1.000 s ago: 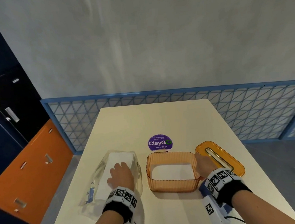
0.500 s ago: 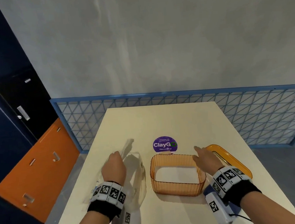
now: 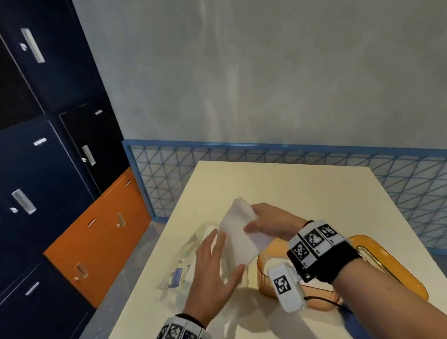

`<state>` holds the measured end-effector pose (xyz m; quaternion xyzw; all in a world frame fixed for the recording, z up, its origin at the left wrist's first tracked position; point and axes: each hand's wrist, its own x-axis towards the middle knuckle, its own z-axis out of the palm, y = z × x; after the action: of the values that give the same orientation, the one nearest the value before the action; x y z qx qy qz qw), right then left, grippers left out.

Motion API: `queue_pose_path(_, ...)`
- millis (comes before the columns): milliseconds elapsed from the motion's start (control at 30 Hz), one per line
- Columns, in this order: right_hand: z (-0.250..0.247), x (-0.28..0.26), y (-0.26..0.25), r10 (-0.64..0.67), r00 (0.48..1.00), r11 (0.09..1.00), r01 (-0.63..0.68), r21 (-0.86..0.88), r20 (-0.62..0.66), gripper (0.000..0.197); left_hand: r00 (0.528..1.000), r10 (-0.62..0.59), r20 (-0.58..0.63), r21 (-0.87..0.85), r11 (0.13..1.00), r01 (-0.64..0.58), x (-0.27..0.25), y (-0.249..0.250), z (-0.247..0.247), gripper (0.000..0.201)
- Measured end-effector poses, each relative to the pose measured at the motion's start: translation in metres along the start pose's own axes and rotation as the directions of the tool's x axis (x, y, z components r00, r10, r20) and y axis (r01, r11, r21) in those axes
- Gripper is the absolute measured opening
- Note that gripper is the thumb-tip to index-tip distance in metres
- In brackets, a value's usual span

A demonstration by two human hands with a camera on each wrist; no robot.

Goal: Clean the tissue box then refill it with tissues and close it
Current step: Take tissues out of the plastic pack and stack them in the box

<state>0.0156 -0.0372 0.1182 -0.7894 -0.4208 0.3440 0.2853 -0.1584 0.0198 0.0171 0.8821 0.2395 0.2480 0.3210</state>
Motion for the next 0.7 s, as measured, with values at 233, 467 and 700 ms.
queue_pose_path(233, 0.009, 0.009, 0.005, -0.121, 0.993, 0.984, 0.118, 0.134, 0.013, 0.032, 0.754, -0.643, 0.133, -0.811, 0.366, 0.455, 0.016, -0.038, -0.01, 0.056)
queue_pose_path(467, 0.029, 0.021, 0.011, -0.179, 0.978, 0.922, 0.206, 0.329, -0.11, 0.03, 0.736, -0.67, -0.099, -0.73, 0.551, 0.404, 0.043, -0.043, -0.042, 0.029)
queue_pose_path(700, 0.074, 0.043, 0.053, 0.051, 0.991, 0.92, 0.002, 0.392, -0.125, 0.025, 0.79, -0.564, -0.24, -0.459, 0.783, 0.419, 0.033, -0.053, -0.016, 0.01)
